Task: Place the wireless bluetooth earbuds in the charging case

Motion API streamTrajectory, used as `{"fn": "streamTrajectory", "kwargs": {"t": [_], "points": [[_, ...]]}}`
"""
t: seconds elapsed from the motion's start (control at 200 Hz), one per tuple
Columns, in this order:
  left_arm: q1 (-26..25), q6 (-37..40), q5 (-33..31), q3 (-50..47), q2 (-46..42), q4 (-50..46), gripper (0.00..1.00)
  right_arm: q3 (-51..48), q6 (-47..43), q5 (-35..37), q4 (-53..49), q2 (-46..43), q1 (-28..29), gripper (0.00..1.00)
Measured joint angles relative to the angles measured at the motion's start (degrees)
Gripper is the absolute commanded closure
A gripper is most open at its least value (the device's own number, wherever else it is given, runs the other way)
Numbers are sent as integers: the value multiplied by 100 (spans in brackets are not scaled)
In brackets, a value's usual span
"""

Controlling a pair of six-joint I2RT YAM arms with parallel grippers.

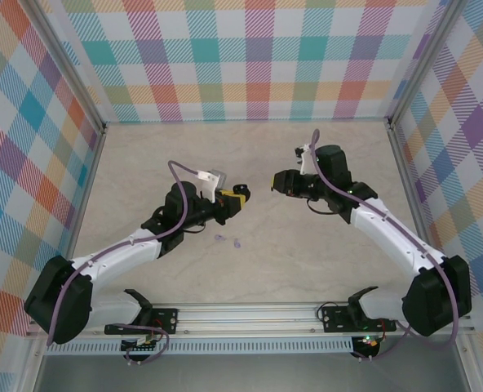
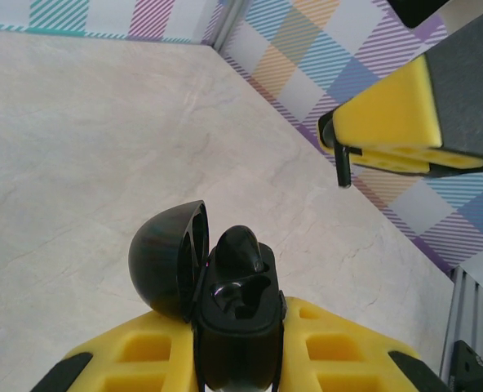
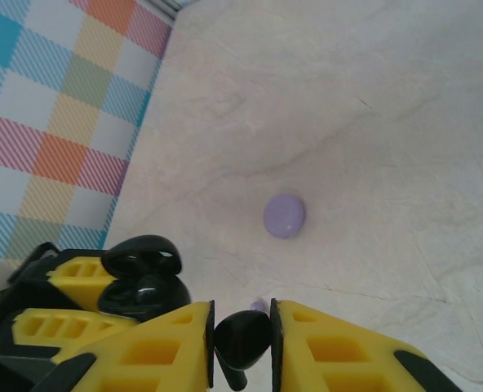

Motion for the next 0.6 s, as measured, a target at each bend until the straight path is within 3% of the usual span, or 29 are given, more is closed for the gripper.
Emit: {"fn": "streamTrajectory", "kwargs": {"t": [0.605], "points": [[-2, -15, 726, -315, 122, 1342, 93, 0, -101, -931, 918, -361, 7, 74]]}}
